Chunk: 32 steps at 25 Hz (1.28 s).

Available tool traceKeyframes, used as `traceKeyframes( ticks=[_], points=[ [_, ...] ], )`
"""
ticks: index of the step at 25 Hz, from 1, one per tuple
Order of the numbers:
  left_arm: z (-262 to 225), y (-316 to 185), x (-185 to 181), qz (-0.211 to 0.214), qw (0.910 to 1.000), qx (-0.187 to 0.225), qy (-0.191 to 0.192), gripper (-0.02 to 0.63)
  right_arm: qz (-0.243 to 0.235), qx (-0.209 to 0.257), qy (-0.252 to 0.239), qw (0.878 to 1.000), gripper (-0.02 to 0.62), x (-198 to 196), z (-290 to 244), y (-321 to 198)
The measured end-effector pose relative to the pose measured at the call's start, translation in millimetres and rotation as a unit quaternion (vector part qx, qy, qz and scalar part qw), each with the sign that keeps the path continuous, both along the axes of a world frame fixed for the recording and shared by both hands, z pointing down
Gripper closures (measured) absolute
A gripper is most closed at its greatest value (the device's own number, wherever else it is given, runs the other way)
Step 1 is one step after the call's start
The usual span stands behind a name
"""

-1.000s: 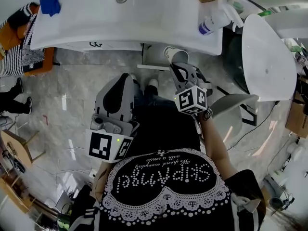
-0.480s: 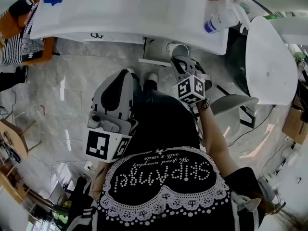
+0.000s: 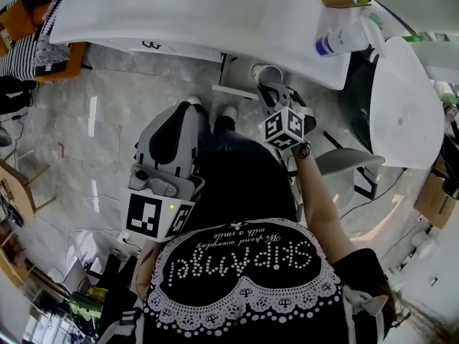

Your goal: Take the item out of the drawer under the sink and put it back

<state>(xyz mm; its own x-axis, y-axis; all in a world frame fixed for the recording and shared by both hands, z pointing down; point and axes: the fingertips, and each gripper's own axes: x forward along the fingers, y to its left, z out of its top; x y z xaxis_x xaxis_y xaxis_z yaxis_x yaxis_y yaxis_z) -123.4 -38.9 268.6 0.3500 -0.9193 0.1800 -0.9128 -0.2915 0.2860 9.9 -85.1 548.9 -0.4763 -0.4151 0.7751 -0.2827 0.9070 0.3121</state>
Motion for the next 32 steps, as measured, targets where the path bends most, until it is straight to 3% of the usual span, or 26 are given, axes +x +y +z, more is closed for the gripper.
traceKeyframes(
  ticks=[18, 32],
  points=[
    [7, -6, -16, -0.021, 0.9996, -0.017, 0.002, 0.603, -0.032, -0.033, 0.029, 0.999, 0.569, -11, 33, -4],
    [7, -17, -23, -0.025, 0.9994, -0.020, -0.014, 0.603, -0.021, -0.058, 0.043, 0.997, 0.569, -7, 61, -20]
  ],
)
